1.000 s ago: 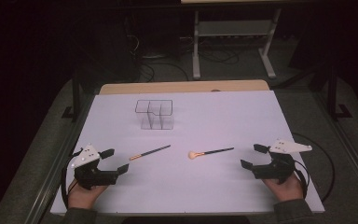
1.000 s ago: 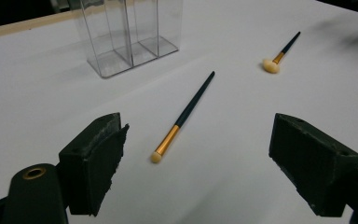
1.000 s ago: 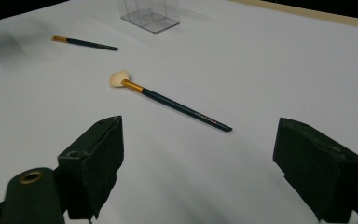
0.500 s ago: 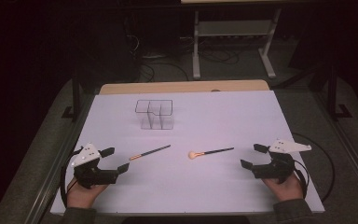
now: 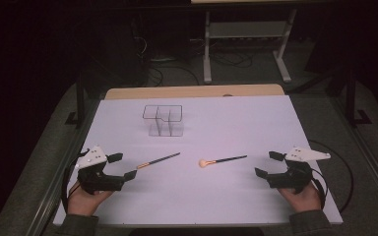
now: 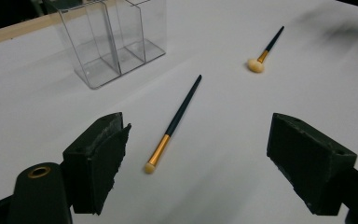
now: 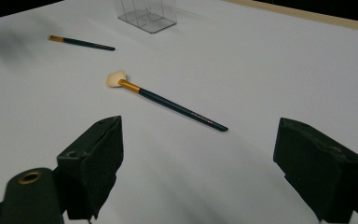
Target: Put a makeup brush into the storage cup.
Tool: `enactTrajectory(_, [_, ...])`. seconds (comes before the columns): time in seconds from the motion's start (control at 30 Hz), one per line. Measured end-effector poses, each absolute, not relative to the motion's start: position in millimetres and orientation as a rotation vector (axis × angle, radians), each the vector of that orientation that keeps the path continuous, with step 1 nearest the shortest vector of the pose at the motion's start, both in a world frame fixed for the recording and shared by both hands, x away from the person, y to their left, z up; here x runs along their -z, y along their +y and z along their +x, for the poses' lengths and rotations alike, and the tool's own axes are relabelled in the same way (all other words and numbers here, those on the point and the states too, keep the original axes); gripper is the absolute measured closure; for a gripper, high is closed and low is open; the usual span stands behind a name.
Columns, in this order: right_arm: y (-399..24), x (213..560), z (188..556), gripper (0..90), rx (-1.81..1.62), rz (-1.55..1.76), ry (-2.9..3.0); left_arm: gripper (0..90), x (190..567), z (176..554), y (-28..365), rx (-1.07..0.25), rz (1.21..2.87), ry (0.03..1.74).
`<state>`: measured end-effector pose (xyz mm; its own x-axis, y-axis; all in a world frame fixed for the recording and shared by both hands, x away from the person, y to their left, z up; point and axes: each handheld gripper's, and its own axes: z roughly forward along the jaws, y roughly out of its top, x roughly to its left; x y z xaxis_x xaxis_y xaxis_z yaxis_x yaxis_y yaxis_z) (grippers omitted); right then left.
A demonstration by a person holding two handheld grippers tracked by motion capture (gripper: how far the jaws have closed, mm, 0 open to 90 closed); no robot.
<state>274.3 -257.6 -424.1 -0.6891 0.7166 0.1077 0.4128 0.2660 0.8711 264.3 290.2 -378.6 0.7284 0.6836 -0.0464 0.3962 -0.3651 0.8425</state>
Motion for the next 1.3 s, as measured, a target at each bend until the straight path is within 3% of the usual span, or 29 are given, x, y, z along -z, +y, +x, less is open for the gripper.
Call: enactTrajectory(1.3, [-254.0, 416.9, 274.2, 14.1, -1.377, 0.971, 2.256, 22.8, 344.7, 324.8, 262.5, -0.336, 2.189, 0.740])
